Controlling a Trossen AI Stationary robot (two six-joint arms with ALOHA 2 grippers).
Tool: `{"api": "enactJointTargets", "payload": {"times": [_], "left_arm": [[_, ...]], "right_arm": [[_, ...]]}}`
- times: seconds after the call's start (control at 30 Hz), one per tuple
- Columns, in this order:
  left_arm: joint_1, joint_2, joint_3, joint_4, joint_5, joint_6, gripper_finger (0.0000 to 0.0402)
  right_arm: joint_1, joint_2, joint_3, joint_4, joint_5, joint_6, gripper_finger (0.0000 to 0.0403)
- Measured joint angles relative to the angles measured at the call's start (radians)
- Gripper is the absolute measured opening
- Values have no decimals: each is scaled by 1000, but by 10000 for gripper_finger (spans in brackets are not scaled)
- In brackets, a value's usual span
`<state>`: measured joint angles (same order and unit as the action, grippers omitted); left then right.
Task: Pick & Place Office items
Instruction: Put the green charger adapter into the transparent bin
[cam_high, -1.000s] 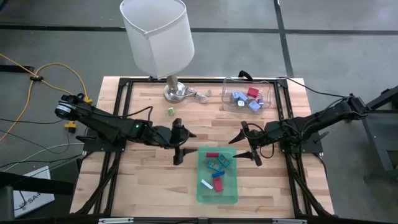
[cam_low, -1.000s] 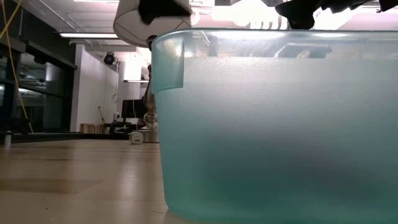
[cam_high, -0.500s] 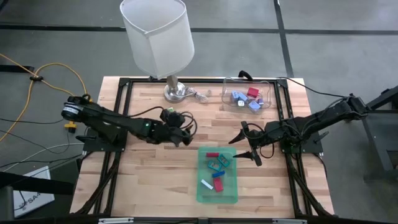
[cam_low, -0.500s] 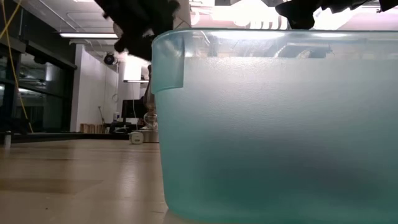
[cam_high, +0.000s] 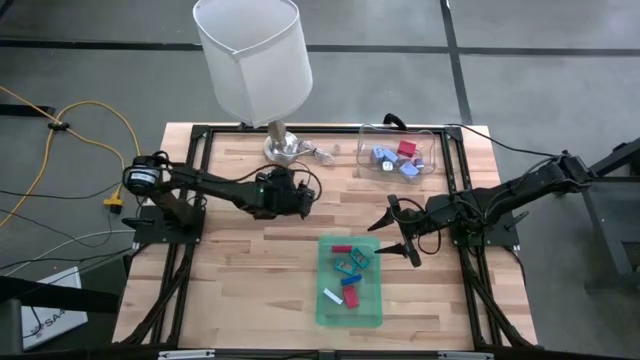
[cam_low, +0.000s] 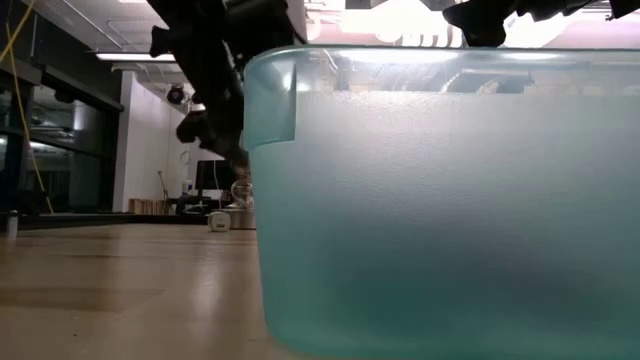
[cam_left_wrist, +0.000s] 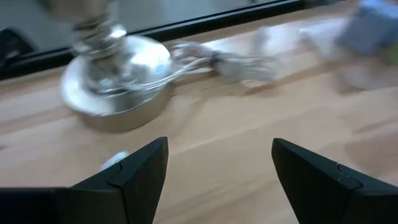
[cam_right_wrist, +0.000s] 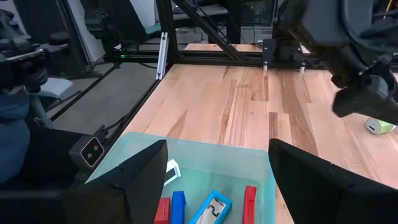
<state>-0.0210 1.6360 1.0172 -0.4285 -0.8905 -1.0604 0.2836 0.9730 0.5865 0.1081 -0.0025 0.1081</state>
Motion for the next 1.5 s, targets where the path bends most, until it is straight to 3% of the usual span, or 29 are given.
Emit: {"api": "enactJointTargets", "payload": {"times": [0.17,0.33,0.5,0.7,1.1,1.5], "left_arm": [[21,-1,0,-135,-24,-173,277],[50,11,0,-167,-1,-272,277],[105,33,1,-175,94,-350,277],[170,48,1,-161,224,-355,277],[191,48,1,-219,286,-496,277],[278,48,1,-222,398,-519,277]], "right_arm": [[0,0,0,1,0,0,267],[0,0,0,0,0,0,267],[0,0,0,-1,0,0,267],[0,0,1,1,0,0,267],[0,0,1,1,0,0,267],[0,0,1,0,0,0,267]]}}
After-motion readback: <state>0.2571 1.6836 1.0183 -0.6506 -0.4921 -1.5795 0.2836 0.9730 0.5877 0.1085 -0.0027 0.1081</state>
